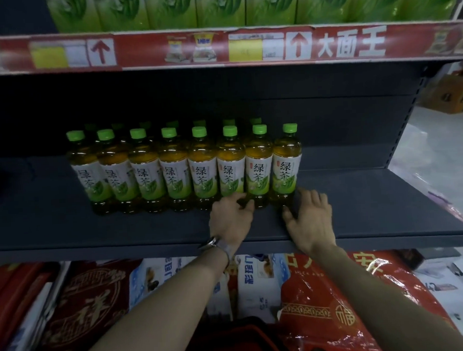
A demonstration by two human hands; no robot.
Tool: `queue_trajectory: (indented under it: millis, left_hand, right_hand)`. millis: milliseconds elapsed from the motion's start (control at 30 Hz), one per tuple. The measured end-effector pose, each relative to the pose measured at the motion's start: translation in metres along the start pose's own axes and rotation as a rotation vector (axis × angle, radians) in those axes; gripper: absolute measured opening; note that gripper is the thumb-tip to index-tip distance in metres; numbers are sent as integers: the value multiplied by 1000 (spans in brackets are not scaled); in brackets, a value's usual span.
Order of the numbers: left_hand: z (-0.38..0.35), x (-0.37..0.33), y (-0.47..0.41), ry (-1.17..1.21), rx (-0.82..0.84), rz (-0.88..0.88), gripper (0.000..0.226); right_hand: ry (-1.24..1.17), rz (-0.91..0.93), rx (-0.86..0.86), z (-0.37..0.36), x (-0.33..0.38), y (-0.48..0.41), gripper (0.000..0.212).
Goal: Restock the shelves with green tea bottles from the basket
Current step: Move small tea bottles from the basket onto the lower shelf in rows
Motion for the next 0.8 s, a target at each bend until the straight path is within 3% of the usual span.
queue_trajectory:
  millis: [100,167,267,367,567,800]
  left_hand:
    - [26,17,-2,-25,-58,0,21]
    - [46,31,-6,-38,-105,57,25]
    - [72,47,-11,-16,-172,152,40]
    - [79,57,-15,-16,-139,161,42]
    - [72,62,-21,-91,-89,218,33]
    - [69,60,-25,-173,-156,217,35]
  right_hand:
    - [-50,14,-92,-2,16,16,36]
    - [-142,19,-45,-9,32,22,28]
    - [-237,27,78,-23,64,24,33]
    - [-300,5,84,-36,93,20,41]
    - [-328,-322,-40,-56,123,8,62]
    - [-288,-409,-143,-59,128,4,44]
Point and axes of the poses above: each hand's wrist, its own y-axis away from the middle knuckle, its own z-axis out of the back of the hand, x = y × z, the point moved 3 cm from there along -y, towards the middle knuckle, and after that the axes turned 5 degrees about z, right-handed, at the moved point
